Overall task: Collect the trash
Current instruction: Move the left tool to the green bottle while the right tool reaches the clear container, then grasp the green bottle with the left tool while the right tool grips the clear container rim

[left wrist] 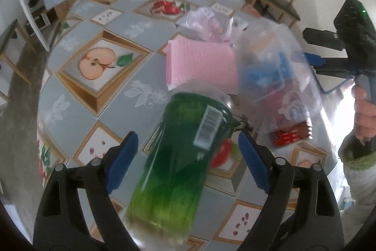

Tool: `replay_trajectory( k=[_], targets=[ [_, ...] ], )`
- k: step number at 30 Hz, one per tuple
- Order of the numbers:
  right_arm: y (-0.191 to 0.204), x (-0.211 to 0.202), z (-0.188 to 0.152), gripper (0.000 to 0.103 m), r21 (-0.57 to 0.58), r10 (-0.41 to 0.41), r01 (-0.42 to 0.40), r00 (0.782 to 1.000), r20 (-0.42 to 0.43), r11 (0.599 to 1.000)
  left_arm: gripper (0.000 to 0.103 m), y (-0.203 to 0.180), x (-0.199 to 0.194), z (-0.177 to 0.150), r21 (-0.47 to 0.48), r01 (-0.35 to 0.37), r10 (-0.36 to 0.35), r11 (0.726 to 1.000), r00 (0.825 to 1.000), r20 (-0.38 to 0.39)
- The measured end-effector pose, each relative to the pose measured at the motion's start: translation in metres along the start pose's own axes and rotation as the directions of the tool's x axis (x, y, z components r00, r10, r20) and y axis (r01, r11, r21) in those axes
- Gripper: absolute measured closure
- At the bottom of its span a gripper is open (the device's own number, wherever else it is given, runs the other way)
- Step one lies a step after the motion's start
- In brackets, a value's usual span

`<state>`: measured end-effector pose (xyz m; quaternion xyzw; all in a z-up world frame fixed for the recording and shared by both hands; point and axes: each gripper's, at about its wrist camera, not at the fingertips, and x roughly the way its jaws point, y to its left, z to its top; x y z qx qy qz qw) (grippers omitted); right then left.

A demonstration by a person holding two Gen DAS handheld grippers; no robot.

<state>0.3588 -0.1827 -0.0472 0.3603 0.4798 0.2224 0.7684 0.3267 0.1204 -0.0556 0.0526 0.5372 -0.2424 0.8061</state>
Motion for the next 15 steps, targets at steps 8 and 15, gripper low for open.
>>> replay_trajectory(
  k=[8,15],
  targets=[
    [-0.012,0.019,0.007,0.054,0.061,0.049,-0.047,0.998,-0.032,0.997,0.02,-0.009,0.034,0.022,0.058,-0.046,0.054,0.997,0.99,-0.133],
    [-0.02,0.026,0.008,0.078,0.113,0.137,-0.132,0.99,-0.042,0.985,0.031,-0.009,0.048,0.028,0.037,-0.064,0.07,0.997,0.981,-0.18]
  ],
)
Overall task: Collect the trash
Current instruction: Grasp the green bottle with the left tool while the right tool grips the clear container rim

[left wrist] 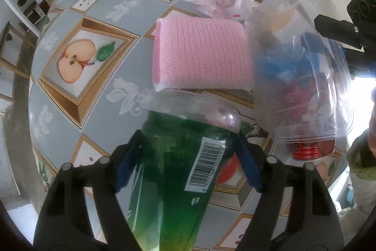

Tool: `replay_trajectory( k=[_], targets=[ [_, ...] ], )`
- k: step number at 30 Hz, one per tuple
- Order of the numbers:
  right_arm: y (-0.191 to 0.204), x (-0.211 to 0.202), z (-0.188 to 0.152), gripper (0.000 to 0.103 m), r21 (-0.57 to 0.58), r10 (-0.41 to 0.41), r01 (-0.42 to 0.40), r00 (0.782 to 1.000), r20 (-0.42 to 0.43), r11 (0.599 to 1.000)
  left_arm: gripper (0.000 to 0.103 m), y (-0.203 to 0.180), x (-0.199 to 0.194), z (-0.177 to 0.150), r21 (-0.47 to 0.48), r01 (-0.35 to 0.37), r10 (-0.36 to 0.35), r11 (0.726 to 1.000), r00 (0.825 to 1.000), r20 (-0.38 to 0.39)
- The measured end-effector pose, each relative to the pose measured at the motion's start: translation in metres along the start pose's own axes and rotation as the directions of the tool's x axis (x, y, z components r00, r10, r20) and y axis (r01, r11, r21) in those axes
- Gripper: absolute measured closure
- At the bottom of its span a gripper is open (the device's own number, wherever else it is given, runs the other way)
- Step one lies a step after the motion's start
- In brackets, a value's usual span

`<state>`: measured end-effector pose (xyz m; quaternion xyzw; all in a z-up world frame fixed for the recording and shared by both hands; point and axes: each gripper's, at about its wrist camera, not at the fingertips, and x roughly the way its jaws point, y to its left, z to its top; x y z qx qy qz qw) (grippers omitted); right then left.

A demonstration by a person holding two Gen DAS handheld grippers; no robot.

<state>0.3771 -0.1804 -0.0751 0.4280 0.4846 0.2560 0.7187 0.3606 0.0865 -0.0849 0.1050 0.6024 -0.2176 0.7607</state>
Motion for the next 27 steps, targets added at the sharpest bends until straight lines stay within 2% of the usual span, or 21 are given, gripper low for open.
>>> replay_trajectory(
  k=[5,13,19,23,27],
  targets=[
    [-0.001,0.002,-0.002,0.096,0.009,0.083,-0.083,0.996,-0.012,0.997,0.032,0.001,-0.006,-0.003,-0.015,-0.019,0.019,1.0,0.999,0.029],
    [0.0,0.001,-0.005,0.098,-0.007,0.242,-0.242,0.97,0.011,0.97,0.033,0.01,-0.038,-0.017,-0.083,0.019,-0.007,0.996,0.99,0.138],
    [0.005,0.0,-0.004,0.098,-0.011,0.321,-0.321,0.947,0.009,0.947,0.033,0.017,-0.076,-0.031,-0.14,0.051,-0.012,0.989,0.963,0.27],
    [0.013,-0.001,-0.005,0.098,-0.022,0.365,-0.365,0.931,-0.007,0.931,0.036,0.02,-0.104,-0.044,-0.172,0.073,-0.007,0.982,0.934,0.356],
    [0.026,-0.002,-0.008,0.098,-0.04,0.398,-0.399,0.917,-0.032,0.916,0.036,0.024,-0.121,-0.051,-0.189,0.102,-0.016,0.977,0.912,0.411]
  ],
)
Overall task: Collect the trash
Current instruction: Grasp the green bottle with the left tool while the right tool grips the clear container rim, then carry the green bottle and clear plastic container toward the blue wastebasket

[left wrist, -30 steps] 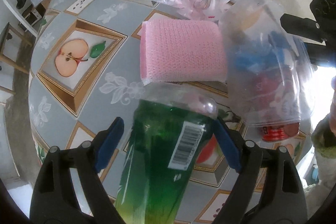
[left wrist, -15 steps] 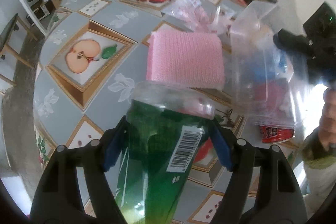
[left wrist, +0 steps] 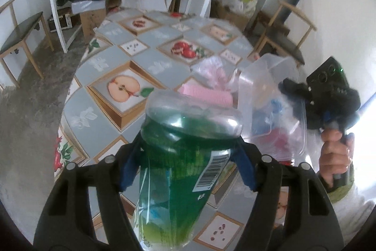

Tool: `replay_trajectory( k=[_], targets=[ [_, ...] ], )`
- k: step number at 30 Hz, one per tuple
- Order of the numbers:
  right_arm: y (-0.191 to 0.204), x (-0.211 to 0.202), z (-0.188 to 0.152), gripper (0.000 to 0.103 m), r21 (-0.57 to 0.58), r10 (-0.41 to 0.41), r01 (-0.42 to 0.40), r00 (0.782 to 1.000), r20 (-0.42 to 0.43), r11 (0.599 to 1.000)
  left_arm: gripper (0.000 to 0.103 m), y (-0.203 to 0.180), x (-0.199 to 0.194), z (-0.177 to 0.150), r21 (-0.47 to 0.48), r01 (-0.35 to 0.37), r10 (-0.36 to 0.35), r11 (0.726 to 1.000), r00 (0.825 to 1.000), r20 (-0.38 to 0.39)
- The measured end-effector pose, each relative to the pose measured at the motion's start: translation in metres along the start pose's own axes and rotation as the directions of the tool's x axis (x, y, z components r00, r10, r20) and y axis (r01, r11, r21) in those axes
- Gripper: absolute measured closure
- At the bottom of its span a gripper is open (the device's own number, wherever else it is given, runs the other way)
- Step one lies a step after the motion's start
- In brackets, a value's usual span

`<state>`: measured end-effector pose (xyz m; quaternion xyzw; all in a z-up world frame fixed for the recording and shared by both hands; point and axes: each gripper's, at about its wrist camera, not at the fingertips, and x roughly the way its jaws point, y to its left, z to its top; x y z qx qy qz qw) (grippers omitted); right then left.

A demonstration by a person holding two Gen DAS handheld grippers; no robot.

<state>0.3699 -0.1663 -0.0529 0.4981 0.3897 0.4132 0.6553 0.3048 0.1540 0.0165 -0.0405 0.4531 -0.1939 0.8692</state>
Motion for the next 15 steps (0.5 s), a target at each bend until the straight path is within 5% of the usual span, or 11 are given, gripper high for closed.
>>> replay_trajectory(
  k=[8,15],
  targets=[
    [0.036,-0.005,-0.009,0.098,-0.078,0.034,-0.035,0.999,-0.022,0.996,0.037,0.003,-0.044,-0.01,-0.04,0.037,-0.032,0.998,0.992,0.121],
    [0.077,-0.028,-0.029,0.098,-0.182,0.057,-0.057,0.998,-0.004,0.982,0.037,-0.012,-0.086,-0.026,-0.056,0.042,-0.025,0.998,0.963,0.269]
  ],
)
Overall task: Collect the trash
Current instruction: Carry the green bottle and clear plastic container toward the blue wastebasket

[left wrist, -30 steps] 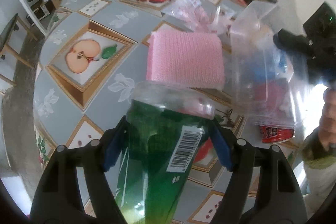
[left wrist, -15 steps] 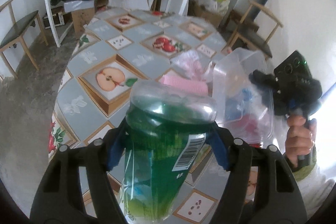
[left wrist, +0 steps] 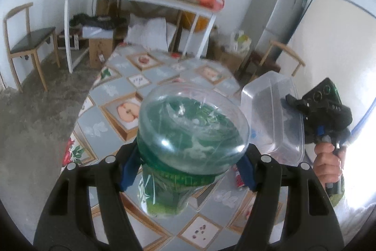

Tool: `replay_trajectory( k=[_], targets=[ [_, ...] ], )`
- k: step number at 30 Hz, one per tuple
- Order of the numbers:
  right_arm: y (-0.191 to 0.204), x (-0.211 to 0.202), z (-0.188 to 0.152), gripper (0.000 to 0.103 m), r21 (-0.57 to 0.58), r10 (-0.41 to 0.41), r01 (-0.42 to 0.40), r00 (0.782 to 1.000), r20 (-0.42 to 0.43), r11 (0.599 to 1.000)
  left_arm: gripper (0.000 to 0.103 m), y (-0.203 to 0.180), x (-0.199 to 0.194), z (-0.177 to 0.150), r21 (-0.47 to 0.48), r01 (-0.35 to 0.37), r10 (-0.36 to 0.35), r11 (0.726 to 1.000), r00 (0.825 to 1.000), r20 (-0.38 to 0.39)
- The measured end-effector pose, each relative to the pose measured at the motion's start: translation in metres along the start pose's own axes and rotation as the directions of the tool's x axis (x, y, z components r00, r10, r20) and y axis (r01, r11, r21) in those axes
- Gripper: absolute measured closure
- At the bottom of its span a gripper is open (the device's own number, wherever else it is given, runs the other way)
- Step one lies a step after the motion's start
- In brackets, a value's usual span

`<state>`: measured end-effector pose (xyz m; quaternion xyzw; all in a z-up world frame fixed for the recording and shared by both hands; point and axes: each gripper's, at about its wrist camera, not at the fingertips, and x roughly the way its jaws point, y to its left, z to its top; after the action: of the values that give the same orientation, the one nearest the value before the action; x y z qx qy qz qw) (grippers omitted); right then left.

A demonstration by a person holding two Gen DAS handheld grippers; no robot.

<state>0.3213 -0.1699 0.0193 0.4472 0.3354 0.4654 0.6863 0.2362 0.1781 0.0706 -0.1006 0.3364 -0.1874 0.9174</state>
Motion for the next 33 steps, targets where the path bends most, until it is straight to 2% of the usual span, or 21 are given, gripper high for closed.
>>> replay_trajectory(
  k=[6,10,14,18,24,33],
  targets=[
    [0.036,-0.026,-0.008,0.098,-0.078,0.008,-0.006,0.999,0.034,0.997,0.037,-0.032,-0.035,-0.009,-0.043,0.007,0.0,0.999,0.986,0.164],
    [0.059,-0.051,-0.017,0.098,-0.127,-0.027,0.036,0.997,0.072,0.991,0.037,-0.056,-0.056,-0.016,-0.084,0.074,-0.049,0.994,0.963,0.264],
    [0.08,-0.086,-0.031,0.098,-0.167,-0.069,0.093,0.988,0.14,0.982,0.037,-0.08,-0.068,-0.02,-0.085,0.14,-0.106,0.986,0.942,0.32],
    [0.094,-0.125,-0.046,0.098,-0.179,-0.101,0.142,0.97,0.221,0.974,0.037,-0.104,-0.07,-0.027,-0.058,0.185,-0.157,0.981,0.933,0.324],
    [0.092,-0.182,-0.072,0.098,-0.134,-0.133,0.186,0.934,0.331,0.973,0.037,-0.139,-0.058,-0.037,-0.024,0.254,-0.238,0.967,0.932,0.274],
    [0.079,-0.237,-0.097,0.098,-0.067,-0.17,0.217,0.891,0.421,0.974,0.037,-0.182,-0.05,-0.039,0.034,0.298,-0.297,0.954,0.922,0.247]
  ],
)
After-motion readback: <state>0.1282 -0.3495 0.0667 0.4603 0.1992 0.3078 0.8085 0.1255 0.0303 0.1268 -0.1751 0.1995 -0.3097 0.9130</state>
